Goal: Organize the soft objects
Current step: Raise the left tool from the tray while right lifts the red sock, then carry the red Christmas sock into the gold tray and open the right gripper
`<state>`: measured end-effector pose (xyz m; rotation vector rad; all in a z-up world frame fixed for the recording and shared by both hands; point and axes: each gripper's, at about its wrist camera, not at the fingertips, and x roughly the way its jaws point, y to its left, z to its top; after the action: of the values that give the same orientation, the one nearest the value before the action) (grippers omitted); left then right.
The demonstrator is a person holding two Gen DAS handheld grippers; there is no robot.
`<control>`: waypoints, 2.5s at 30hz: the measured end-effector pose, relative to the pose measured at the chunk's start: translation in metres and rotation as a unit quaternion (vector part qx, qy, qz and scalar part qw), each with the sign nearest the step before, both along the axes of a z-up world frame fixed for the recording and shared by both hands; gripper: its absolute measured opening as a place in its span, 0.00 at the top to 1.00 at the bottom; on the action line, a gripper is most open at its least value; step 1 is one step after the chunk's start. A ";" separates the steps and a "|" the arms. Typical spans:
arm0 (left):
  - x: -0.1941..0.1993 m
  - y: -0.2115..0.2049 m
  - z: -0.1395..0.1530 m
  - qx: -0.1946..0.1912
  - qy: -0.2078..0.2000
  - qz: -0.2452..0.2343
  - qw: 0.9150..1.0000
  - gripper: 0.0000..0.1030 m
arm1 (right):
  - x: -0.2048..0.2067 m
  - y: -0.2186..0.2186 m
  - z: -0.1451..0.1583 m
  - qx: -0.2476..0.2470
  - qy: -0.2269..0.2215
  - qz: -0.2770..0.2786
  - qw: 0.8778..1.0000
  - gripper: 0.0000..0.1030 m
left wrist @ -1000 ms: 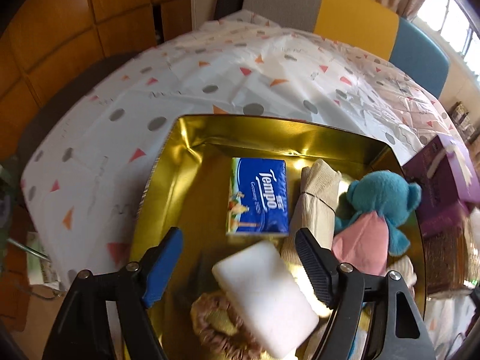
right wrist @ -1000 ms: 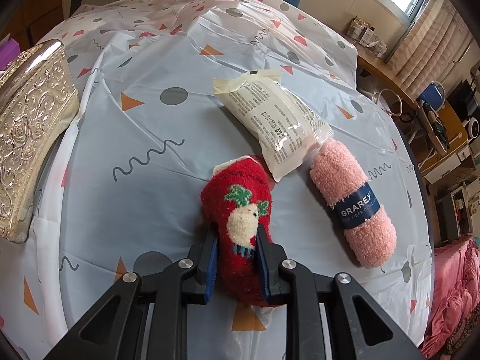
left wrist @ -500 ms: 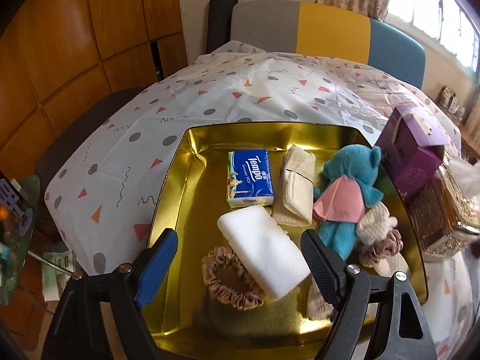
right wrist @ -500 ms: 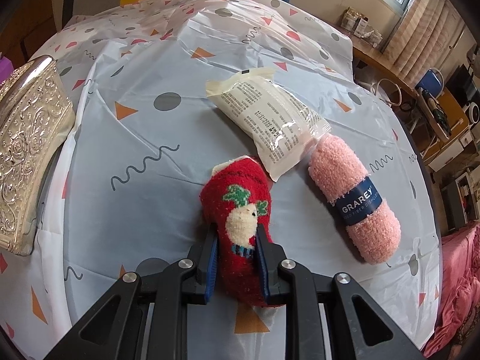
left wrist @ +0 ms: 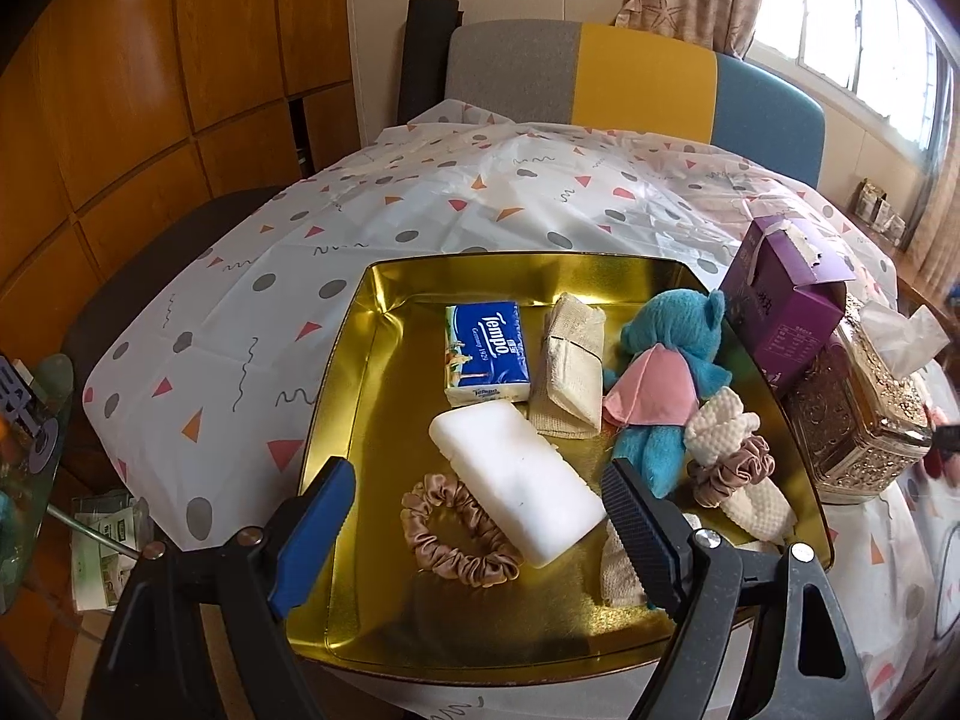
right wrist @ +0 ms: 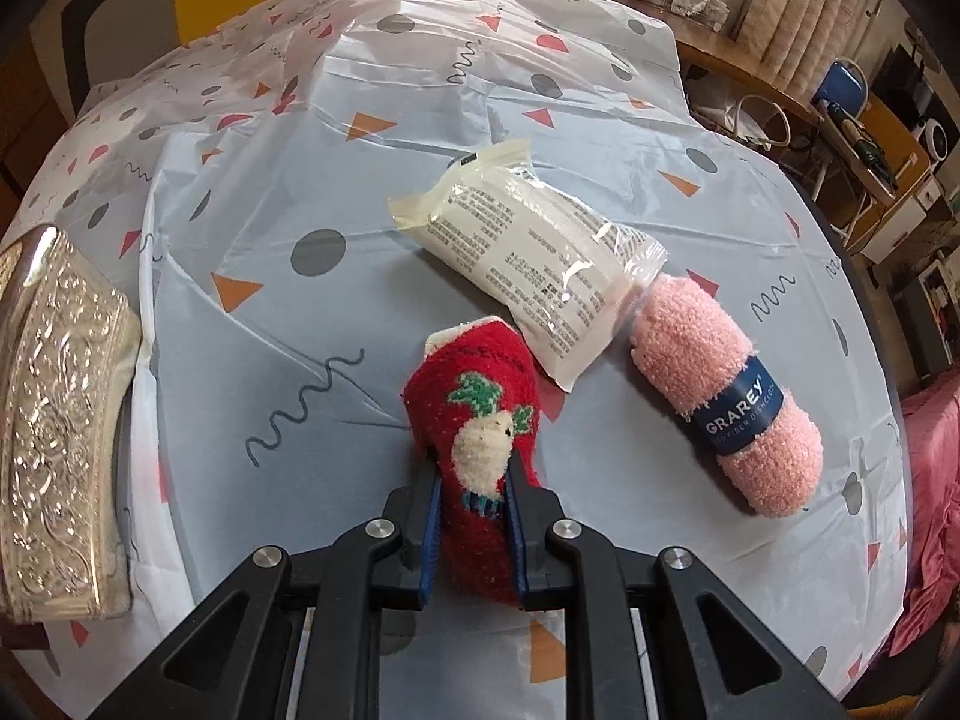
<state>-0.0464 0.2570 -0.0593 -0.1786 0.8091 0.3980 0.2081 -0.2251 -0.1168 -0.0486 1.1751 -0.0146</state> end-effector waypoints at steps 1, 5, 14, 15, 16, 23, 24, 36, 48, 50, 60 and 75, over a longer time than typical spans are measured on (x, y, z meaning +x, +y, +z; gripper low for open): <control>-0.001 0.001 0.000 -0.001 0.000 0.001 1.000 0.18 | 0.004 0.002 0.003 -0.002 -0.001 -0.002 1.000 0.84; -0.005 0.004 0.001 -0.010 -0.006 0.000 1.000 0.18 | 0.025 0.015 0.027 -0.006 -0.015 -0.003 1.000 0.84; -0.012 0.007 0.006 -0.008 -0.011 0.002 1.000 0.17 | 0.061 0.084 0.133 -0.019 -0.111 0.054 0.992 0.84; -0.012 0.007 0.006 -0.008 -0.011 0.003 1.000 0.17 | 0.062 0.094 0.145 -0.018 -0.122 0.066 0.990 0.84; -0.013 0.007 0.006 -0.008 -0.011 0.004 1.000 0.17 | 0.063 0.106 0.156 -0.019 -0.133 0.079 0.988 0.84; -0.014 0.010 0.003 -0.013 -0.010 0.006 1.000 0.17 | 0.032 0.194 0.210 -0.006 -0.191 0.183 0.964 0.84; -0.015 0.010 0.003 -0.014 -0.010 0.008 1.000 0.17 | 0.025 0.207 0.215 -0.005 -0.196 0.200 0.960 0.84; -0.023 0.026 0.001 -0.016 -0.015 0.035 0.999 0.17 | -0.081 0.342 0.197 0.042 -0.158 0.366 0.916 0.84; -0.033 0.037 0.004 -0.009 -0.021 0.057 0.998 0.17 | -0.138 0.411 0.056 0.074 -0.018 0.434 0.898 0.84; -0.033 0.037 0.003 -0.009 -0.020 0.056 0.998 0.17 | -0.141 0.414 0.037 0.063 -0.004 0.432 0.900 0.84; -0.028 0.034 0.000 -0.011 -0.012 0.051 0.999 0.17 | -0.143 0.408 0.014 0.050 0.004 0.423 0.905 0.84; -0.028 0.031 -0.001 -0.007 -0.012 0.052 0.999 0.15 | -0.142 0.391 0.038 0.067 -0.040 0.403 0.912 0.65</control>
<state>-0.0747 0.2876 -0.0598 -0.2385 0.7809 0.4875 0.0664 0.1661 -0.0786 -0.4058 1.0003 0.7878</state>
